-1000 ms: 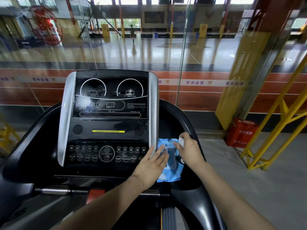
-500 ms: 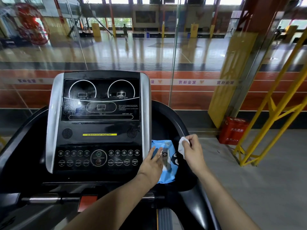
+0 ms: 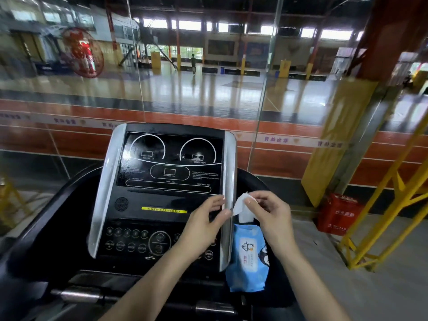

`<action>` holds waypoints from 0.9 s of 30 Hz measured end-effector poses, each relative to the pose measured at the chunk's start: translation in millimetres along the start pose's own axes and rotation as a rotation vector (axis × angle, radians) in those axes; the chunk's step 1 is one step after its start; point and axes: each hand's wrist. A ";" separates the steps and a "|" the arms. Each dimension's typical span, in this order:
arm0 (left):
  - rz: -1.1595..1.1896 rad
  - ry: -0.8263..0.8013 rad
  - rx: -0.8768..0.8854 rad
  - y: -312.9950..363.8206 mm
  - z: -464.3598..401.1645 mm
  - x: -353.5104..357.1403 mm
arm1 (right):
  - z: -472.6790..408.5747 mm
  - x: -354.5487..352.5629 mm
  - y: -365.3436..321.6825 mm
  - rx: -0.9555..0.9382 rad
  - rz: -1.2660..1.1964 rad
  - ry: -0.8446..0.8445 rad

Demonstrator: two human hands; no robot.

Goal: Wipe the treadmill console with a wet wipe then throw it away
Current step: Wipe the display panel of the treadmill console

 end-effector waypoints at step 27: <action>0.042 0.170 -0.014 15.9 -56.7 -218.4 | -60.7 214.4 -24.2 -0.147 0.204 -0.382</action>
Point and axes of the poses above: each hand's wrist, its own z-axis away from the middle knuckle, its own x-axis out of the palm, y = z × x, and after that the axes turned 13 degrees about -x, right-handed
